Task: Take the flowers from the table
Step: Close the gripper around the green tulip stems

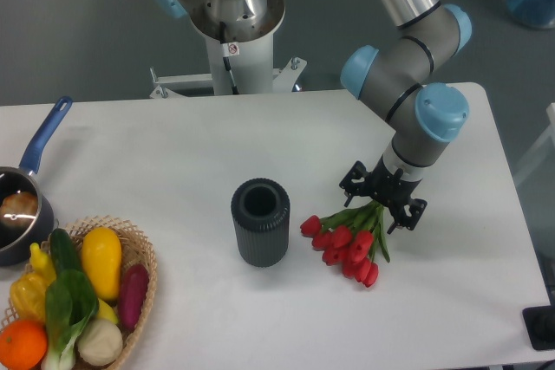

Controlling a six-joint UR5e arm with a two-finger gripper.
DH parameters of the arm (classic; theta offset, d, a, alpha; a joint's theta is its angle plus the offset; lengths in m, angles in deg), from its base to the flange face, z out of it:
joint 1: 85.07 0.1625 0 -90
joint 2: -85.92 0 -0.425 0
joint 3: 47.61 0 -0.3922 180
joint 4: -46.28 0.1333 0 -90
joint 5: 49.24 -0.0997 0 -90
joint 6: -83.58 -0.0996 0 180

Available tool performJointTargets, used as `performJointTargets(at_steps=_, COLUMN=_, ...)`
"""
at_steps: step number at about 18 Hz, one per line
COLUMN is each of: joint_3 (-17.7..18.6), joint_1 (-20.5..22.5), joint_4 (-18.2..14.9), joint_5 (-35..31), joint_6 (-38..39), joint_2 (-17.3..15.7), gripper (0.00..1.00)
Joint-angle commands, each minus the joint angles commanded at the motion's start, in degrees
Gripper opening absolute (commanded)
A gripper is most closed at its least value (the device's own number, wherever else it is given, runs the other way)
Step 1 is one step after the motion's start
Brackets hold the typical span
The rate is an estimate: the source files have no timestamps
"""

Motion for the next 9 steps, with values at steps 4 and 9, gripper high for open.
performJointTargets(at_steps=4, joint_3=0.26, joint_1=-0.26, joint_4=0.09, joint_5=-2.72, joint_6=0.09, joint_2=0.0, gripper=1.0)
performJointTargets(at_steps=9, joint_3=0.26, joint_1=-0.53, joint_4=0.18, joint_5=-2.64, joint_6=0.17, joint_2=0.17, gripper=1.0)
